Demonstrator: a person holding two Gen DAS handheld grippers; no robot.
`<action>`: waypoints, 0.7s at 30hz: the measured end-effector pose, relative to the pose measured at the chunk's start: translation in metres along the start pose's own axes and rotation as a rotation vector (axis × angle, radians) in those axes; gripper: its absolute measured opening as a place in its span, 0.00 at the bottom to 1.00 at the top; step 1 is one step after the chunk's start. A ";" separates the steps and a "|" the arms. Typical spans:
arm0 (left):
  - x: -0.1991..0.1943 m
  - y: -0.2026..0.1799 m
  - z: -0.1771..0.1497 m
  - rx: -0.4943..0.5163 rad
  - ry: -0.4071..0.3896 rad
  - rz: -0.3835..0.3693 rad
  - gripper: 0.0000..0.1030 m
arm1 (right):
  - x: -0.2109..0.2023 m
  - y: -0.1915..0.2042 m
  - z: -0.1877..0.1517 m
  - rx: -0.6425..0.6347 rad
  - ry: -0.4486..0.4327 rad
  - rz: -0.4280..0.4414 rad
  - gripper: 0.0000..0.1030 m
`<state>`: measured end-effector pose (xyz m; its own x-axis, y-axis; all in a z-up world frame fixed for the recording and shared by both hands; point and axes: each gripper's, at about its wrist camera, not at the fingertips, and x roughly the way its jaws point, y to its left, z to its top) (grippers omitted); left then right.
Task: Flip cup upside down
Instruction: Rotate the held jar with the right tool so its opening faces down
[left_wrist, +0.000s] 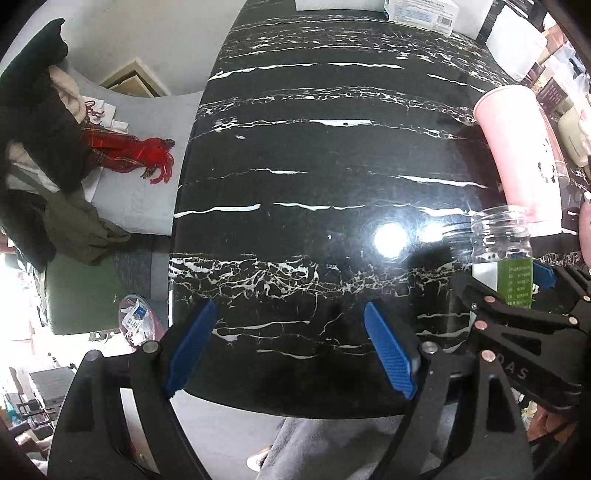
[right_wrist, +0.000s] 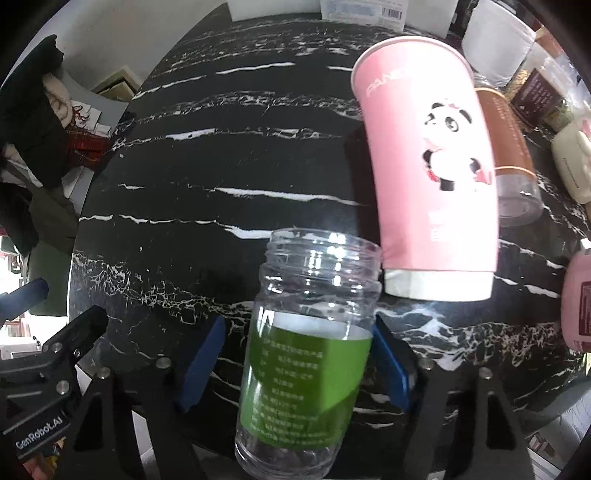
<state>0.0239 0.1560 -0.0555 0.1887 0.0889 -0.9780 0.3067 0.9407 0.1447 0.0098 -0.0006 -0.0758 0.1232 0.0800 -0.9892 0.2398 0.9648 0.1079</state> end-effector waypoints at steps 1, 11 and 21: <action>-0.001 0.000 0.000 -0.002 -0.002 0.001 0.80 | 0.001 0.001 0.000 -0.003 -0.001 0.001 0.72; -0.004 0.000 -0.001 -0.012 -0.007 0.004 0.80 | 0.002 0.006 0.001 -0.024 0.000 0.016 0.61; -0.004 -0.001 -0.001 -0.011 -0.011 -0.004 0.80 | -0.005 -0.011 -0.015 -0.013 -0.016 0.076 0.73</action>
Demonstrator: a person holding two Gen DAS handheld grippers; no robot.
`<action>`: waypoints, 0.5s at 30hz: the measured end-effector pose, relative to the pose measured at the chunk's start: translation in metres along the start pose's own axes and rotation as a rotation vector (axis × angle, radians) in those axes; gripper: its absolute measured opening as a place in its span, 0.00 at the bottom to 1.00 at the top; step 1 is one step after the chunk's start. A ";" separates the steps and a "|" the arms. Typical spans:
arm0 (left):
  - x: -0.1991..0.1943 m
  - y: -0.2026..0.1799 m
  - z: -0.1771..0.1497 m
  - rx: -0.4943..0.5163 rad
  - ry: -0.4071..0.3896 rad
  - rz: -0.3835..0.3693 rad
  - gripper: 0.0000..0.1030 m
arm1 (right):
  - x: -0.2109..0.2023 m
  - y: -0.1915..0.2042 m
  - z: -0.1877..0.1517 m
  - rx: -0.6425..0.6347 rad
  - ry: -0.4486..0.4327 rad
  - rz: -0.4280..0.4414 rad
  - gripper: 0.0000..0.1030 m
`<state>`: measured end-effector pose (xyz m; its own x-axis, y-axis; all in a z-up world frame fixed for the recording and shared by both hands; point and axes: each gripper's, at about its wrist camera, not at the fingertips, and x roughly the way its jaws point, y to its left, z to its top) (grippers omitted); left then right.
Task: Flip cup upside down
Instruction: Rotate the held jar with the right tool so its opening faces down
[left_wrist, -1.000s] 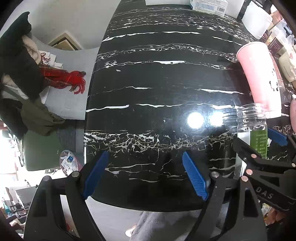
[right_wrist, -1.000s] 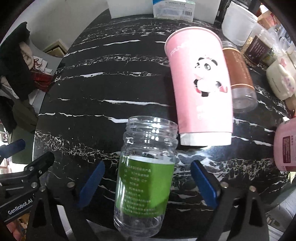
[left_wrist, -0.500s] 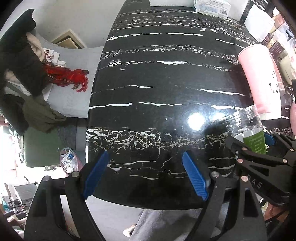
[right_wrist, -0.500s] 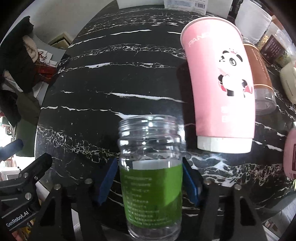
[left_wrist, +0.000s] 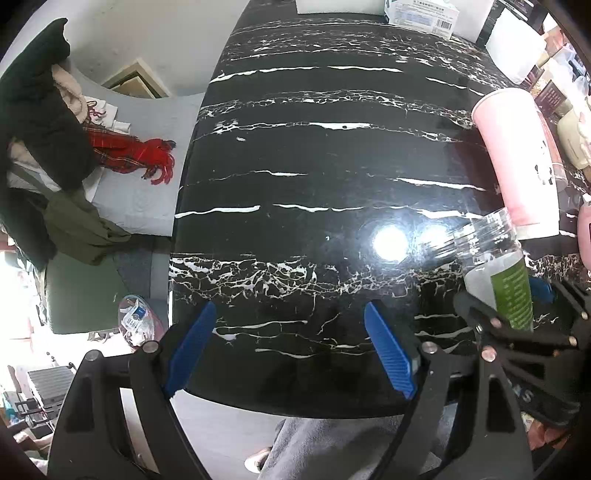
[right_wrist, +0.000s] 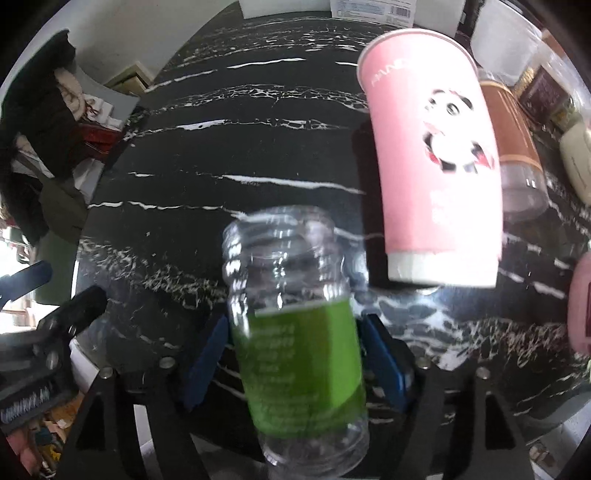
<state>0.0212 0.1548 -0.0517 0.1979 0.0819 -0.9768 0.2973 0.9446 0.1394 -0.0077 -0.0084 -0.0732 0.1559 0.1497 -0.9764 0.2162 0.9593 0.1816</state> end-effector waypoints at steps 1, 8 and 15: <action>0.000 0.000 0.000 0.000 -0.001 0.000 0.80 | -0.003 -0.003 -0.004 0.005 -0.012 0.016 0.74; 0.003 -0.003 0.000 0.008 0.002 -0.004 0.80 | -0.017 -0.016 -0.028 -0.007 -0.065 0.011 0.78; 0.004 -0.011 -0.002 0.029 0.000 -0.014 0.80 | -0.013 -0.024 -0.043 -0.012 -0.098 -0.034 0.78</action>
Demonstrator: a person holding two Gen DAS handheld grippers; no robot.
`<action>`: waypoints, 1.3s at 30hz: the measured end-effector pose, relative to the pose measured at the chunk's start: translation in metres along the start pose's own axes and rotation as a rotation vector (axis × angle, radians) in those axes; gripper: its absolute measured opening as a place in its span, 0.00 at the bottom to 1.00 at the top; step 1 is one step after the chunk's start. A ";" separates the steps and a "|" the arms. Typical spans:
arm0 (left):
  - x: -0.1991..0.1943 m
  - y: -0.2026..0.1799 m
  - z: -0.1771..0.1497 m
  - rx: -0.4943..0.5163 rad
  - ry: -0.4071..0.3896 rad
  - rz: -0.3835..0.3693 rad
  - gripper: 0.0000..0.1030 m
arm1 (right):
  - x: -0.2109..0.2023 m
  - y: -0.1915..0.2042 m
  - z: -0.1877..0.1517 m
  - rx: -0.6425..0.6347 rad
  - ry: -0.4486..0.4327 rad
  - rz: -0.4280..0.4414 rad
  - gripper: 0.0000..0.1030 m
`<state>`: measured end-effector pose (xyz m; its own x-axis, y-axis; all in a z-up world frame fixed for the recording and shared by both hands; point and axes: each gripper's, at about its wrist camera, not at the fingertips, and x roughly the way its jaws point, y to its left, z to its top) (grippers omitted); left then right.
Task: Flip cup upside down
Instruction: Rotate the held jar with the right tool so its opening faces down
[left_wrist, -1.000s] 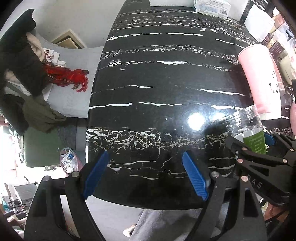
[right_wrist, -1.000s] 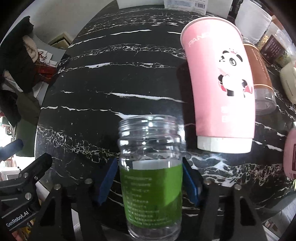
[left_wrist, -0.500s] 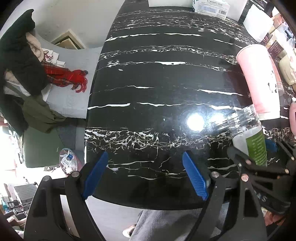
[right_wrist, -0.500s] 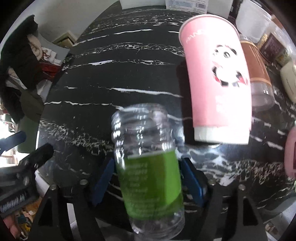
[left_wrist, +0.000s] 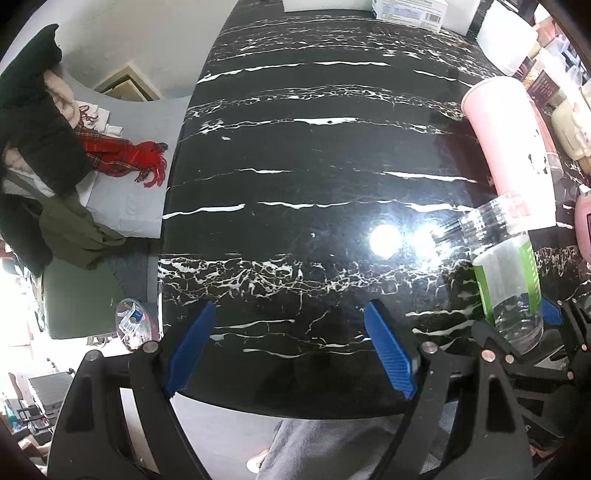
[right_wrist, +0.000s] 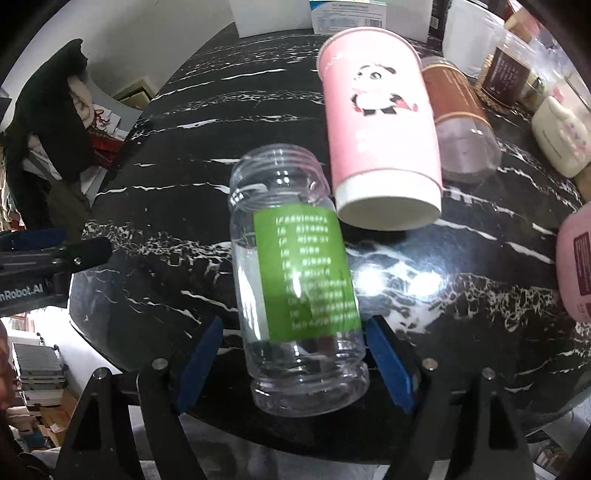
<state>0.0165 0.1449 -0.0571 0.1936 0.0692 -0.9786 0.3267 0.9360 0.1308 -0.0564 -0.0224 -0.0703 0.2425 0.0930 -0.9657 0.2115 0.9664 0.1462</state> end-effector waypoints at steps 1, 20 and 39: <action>0.000 0.000 0.000 0.002 -0.001 0.000 0.80 | 0.002 0.000 -0.001 -0.002 -0.005 -0.007 0.78; -0.009 -0.008 -0.003 0.016 -0.022 -0.008 0.80 | -0.036 -0.003 -0.009 -0.065 -0.133 0.016 0.58; -0.018 -0.008 0.004 0.011 -0.044 0.000 0.80 | -0.059 0.014 0.026 -0.151 -0.272 -0.034 0.58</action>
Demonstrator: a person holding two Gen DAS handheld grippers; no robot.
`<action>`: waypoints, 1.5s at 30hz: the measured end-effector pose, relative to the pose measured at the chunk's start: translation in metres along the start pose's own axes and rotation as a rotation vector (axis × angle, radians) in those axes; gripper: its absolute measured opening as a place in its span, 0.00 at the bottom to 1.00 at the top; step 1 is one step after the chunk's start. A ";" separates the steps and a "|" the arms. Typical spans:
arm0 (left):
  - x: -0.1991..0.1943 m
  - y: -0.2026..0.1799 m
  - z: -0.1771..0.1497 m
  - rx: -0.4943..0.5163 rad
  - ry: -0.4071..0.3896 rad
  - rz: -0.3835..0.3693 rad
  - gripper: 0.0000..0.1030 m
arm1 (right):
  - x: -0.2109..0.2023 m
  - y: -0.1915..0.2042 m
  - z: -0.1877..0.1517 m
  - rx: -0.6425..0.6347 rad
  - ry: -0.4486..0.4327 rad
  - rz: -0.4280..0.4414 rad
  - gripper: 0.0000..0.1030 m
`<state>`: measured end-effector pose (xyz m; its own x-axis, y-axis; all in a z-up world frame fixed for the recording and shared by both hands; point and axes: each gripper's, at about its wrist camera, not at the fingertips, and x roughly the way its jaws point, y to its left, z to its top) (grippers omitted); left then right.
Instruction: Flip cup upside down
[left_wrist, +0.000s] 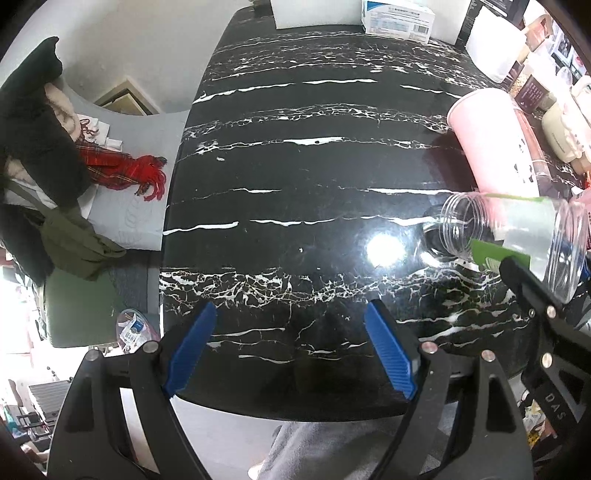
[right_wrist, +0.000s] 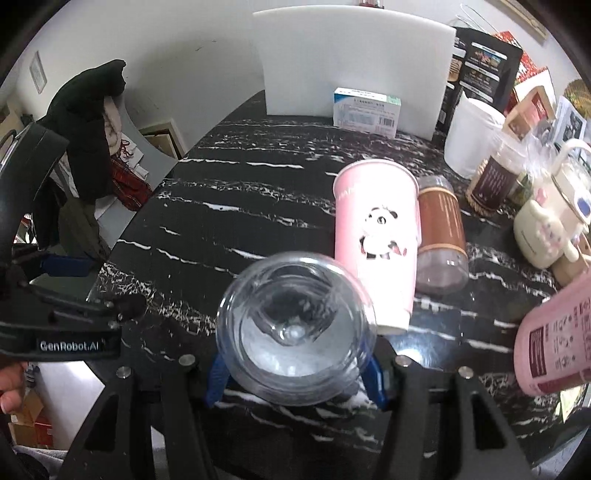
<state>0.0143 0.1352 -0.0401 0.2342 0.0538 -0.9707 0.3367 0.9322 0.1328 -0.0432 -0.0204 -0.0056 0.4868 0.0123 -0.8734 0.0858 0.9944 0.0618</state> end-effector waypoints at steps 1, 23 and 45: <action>0.000 0.000 0.001 -0.001 0.000 0.000 0.80 | 0.001 0.001 0.002 -0.007 -0.004 -0.001 0.58; -0.002 0.013 0.018 -0.042 -0.017 0.018 0.80 | 0.016 0.016 0.040 -0.094 -0.034 0.034 0.58; -0.005 0.010 0.025 -0.071 -0.009 0.029 0.80 | 0.038 0.019 0.059 -0.144 0.025 0.047 0.58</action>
<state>0.0396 0.1349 -0.0292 0.2513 0.0785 -0.9647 0.2639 0.9534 0.1463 0.0282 -0.0068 -0.0087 0.4655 0.0602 -0.8830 -0.0629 0.9974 0.0348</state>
